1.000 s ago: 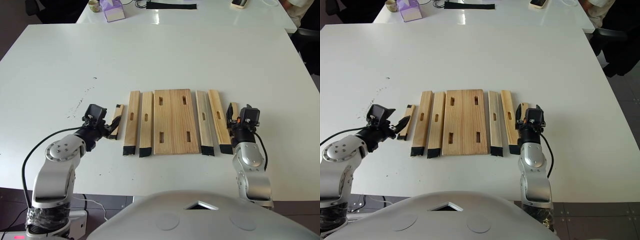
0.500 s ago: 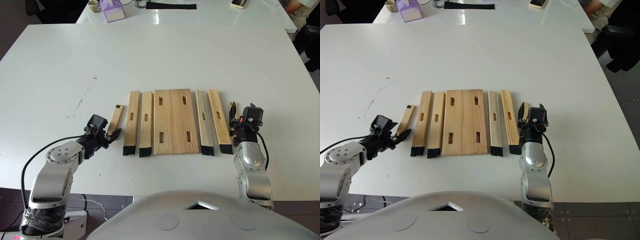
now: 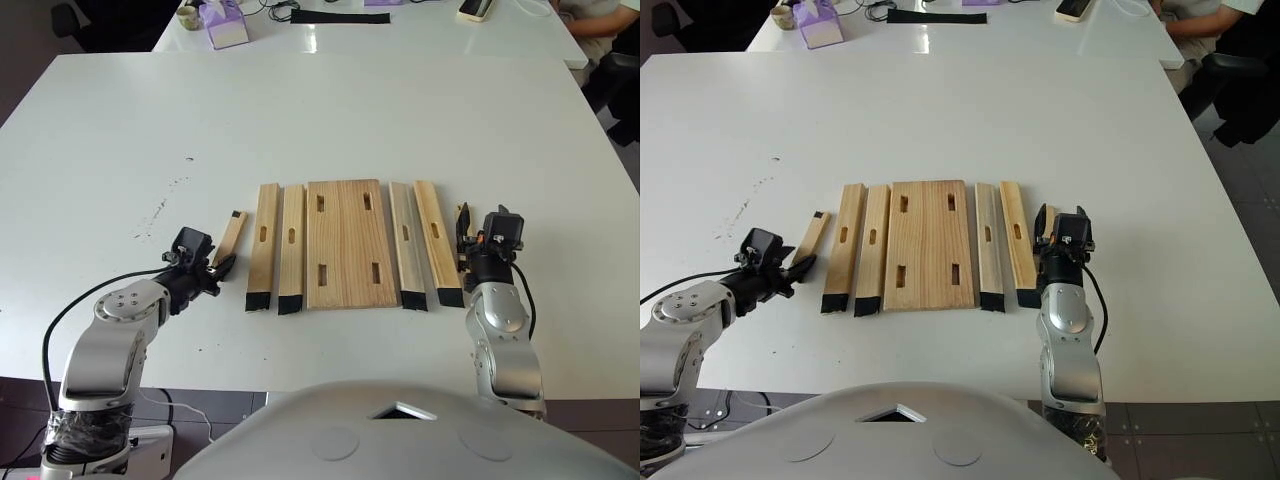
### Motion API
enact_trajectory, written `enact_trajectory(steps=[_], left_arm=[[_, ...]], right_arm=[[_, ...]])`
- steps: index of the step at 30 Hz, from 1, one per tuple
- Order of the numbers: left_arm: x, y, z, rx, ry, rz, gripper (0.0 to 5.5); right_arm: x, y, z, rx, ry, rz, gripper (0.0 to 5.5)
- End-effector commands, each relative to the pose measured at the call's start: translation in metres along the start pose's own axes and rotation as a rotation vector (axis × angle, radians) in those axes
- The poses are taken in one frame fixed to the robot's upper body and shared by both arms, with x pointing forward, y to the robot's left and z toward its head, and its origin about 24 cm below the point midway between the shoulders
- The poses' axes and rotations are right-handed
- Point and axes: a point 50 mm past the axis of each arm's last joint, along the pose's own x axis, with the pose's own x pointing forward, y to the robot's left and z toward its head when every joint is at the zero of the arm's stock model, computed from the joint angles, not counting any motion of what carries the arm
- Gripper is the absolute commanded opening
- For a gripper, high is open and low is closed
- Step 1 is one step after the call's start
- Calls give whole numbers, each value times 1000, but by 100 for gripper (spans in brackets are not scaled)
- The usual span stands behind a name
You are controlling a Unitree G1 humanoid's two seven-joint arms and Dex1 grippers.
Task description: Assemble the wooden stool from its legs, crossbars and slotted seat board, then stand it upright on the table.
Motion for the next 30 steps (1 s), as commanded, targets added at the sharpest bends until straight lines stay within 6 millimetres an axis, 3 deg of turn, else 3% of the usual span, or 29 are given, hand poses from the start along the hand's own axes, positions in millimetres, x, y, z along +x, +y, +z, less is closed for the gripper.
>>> enact_trajectory(steps=[1, 6, 8, 11, 14, 17, 21, 24, 30], left_arm=[[1, 9, -38, -94, 195, 31, 147], [6, 8, -36, 9, 139, -5, 130], [11, 16, -23, -18, 54, 37, 130], [19, 39, 20, -54, -157, 154, 130], [11, 34, 75, -107, -469, 134, 130], [-7, 7, 128, -76, -747, -57, 130], [-31, -36, 164, -9, -894, -539, 130], [-45, -58, 167, -14, -880, -881, 130], [-59, -81, 153, 47, -749, -1221, 130]], right_arm=[[2, -1, 2, -9, -10, -1, 290], [3, -2, 5, -34, -24, 12, 290], [4, -7, 9, -29, -38, 5, 290], [8, -17, 22, -10, -90, 22, 290], [17, -28, 47, 37, -196, 115, 290], [21, -37, 76, 185, -258, 264, 290], [-5, -18, 116, 441, -283, 846, 290], [-30, -14, 136, 454, -268, 1262, 290], [-21, -11, 158, 388, -176, 1513, 290]])
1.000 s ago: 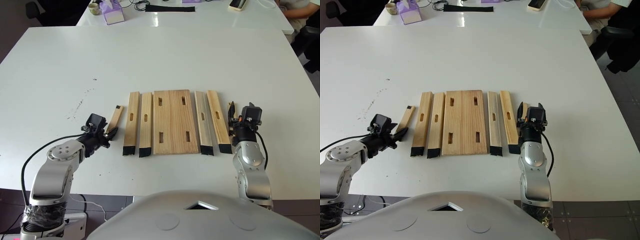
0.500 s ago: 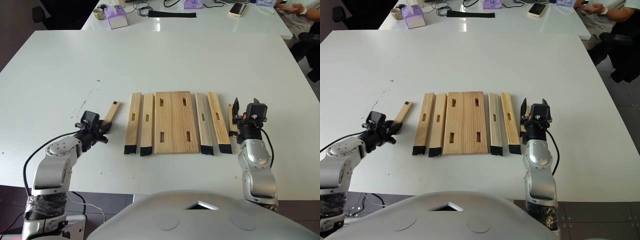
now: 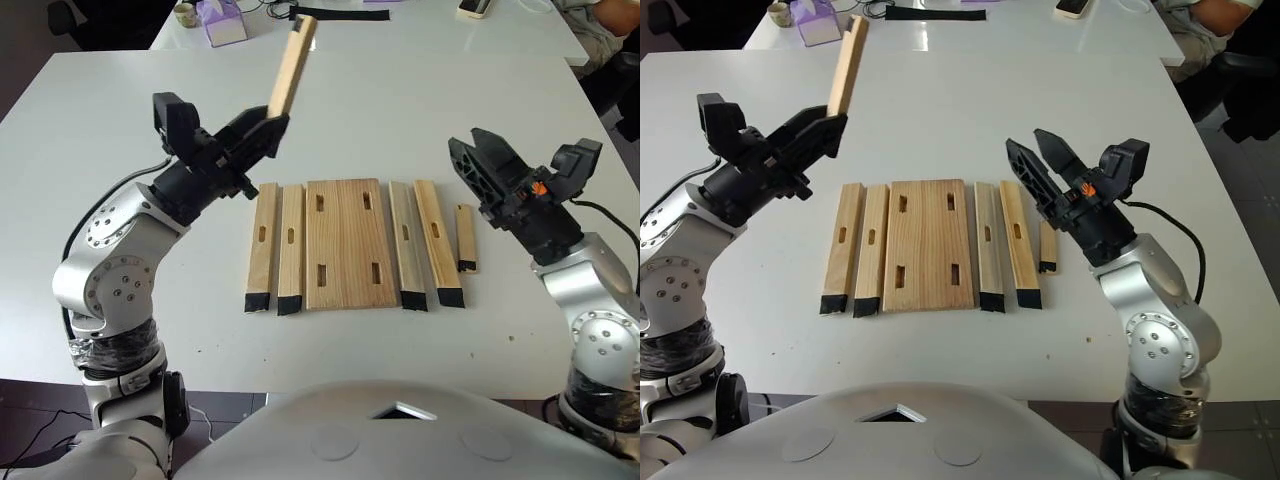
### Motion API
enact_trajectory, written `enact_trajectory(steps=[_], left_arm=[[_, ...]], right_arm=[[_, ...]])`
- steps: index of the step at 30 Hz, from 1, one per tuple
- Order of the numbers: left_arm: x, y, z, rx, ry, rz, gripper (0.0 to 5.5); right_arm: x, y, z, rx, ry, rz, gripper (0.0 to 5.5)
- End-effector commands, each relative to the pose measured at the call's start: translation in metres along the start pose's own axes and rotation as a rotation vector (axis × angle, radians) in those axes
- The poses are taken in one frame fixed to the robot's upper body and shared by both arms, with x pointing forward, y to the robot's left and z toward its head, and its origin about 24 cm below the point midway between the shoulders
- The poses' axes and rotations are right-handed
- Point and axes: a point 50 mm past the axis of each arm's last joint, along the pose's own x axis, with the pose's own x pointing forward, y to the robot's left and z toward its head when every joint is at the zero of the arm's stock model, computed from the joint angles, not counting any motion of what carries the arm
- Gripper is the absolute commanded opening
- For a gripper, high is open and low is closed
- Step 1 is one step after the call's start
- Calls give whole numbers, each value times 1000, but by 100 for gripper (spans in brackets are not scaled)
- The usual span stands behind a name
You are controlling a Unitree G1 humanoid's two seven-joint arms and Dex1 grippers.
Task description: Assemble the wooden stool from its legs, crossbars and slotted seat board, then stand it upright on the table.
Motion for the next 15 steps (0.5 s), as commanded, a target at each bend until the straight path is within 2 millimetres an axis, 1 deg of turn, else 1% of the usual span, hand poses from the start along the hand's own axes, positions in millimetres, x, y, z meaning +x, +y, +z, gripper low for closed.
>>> enact_trajectory(steps=[1, 4, 8, 15], left_arm=[[10, -44, 6, -100, 109, -460, 130], [13, -47, 7, -111, 127, -529, 130], [18, -50, 3, -97, 148, -564, 130], [21, -44, -4, -62, 164, -504, 130]], right_arm=[[19, 28, 32, 28, 165, 429, 290], [24, 30, 38, 73, 204, 498, 290], [27, 33, 37, 97, 246, 527, 290], [30, 37, 36, 85, 272, 546, 290]])
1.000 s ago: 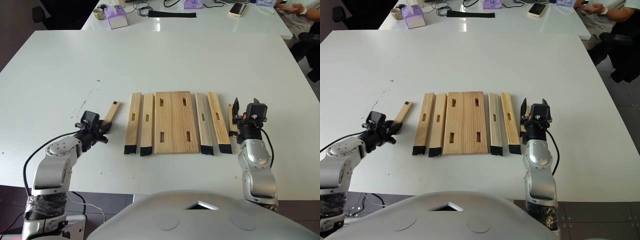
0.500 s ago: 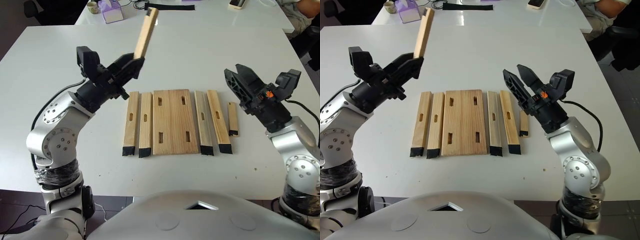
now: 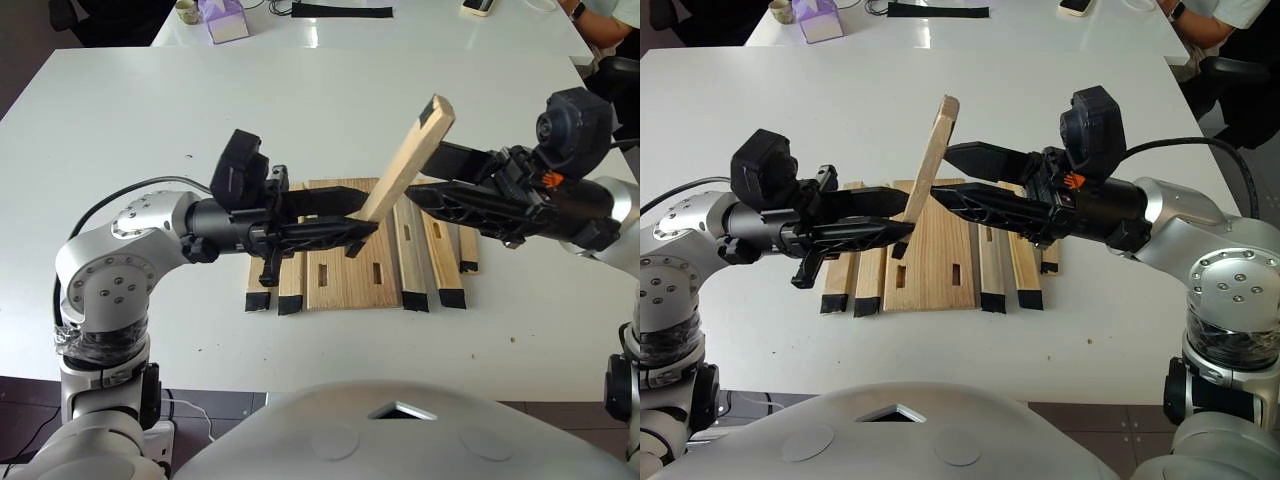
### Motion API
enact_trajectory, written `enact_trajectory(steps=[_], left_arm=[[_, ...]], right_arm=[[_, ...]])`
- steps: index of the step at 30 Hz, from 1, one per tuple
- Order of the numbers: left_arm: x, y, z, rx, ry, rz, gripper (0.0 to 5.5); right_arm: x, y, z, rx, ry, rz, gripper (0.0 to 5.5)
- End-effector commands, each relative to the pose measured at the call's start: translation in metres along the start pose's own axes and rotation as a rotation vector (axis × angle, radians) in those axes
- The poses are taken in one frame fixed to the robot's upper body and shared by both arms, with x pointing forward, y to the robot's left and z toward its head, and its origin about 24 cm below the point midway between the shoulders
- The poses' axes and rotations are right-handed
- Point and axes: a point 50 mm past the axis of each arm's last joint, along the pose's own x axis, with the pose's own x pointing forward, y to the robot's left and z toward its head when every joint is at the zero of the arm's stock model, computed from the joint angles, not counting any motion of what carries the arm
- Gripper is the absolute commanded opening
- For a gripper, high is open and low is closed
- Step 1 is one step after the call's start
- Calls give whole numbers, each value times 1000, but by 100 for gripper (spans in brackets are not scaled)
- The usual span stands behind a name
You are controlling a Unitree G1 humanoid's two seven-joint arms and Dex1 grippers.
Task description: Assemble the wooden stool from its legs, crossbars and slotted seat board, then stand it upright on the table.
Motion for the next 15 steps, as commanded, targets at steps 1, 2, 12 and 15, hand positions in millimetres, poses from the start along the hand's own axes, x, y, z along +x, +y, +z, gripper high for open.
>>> enact_trajectory(steps=[1, 2, 12, 15], left_arm=[[0, 6, -3, 11, 21, 43, 130], [-1, 7, -4, 12, 24, 52, 130], [-4, 1, -13, 6, 91, 5, 130], [-3, 0, -10, -7, 79, -17, 130]], right_arm=[[2, 2, 2, -25, 53, 2, 290], [1, 2, 2, -31, 61, -4, 290], [3, 3, 4, -109, 148, 11, 290], [4, 0, 2, -120, 169, 11, 290]])
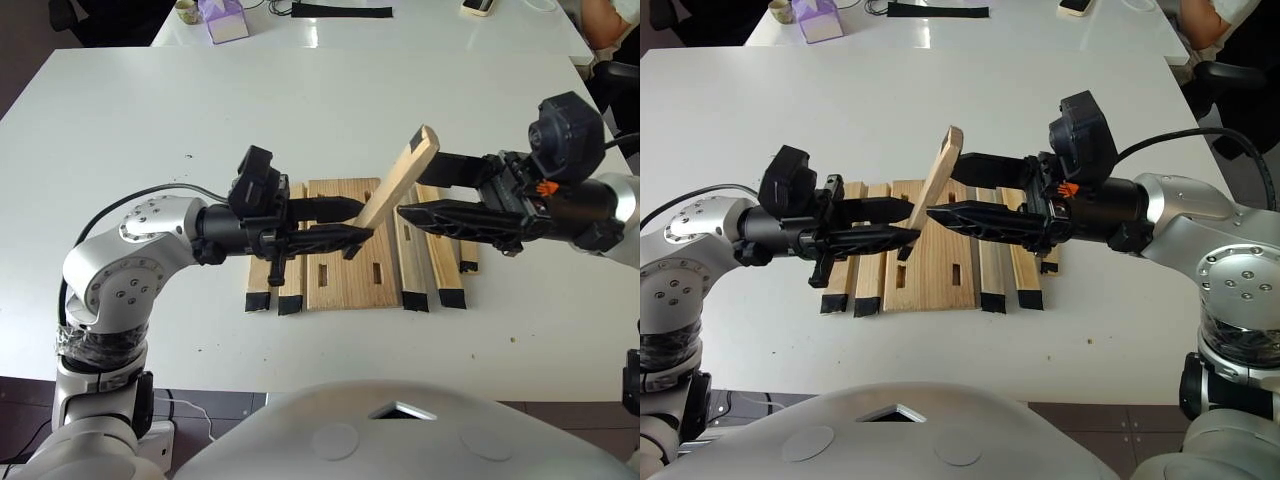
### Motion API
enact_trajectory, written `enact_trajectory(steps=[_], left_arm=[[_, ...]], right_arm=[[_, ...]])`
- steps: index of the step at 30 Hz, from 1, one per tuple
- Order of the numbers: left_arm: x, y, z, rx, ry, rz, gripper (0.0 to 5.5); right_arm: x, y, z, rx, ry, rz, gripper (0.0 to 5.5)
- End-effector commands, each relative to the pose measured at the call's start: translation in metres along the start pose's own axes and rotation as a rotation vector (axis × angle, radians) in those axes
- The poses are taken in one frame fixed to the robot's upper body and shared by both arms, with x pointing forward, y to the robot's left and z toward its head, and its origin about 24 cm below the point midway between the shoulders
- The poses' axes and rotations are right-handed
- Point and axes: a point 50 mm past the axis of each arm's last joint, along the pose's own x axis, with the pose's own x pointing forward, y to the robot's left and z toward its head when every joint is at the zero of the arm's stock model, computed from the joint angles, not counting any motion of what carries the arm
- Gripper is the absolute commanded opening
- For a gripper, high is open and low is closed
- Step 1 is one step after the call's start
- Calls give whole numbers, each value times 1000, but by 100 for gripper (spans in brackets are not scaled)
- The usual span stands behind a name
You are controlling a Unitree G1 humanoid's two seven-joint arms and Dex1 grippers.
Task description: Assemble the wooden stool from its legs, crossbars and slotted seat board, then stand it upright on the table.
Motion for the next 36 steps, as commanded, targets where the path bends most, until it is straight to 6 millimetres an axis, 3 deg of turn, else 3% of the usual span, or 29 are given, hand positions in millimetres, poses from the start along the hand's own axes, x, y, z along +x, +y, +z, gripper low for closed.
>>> enact_trajectory(steps=[1, 10, 19, 24, 36], left_arm=[[1, -3, 5, -6, -6, -39, 130], [4, -1, 5, -24, 16, -50, 130], [0, 3, -9, -23, 85, -21, 130], [0, 7, -7, -30, 53, 0, 130], [-5, 11, -2, -37, 24, 39, 130]], right_arm=[[4, -2, -2, -30, 46, 2, 290], [13, -3, -10, -26, 61, 36, 290], [15, -1, -3, -45, 60, 58, 290], [14, -1, -4, -41, 74, 66, 290], [12, -6, -19, -46, 138, 21, 138]])
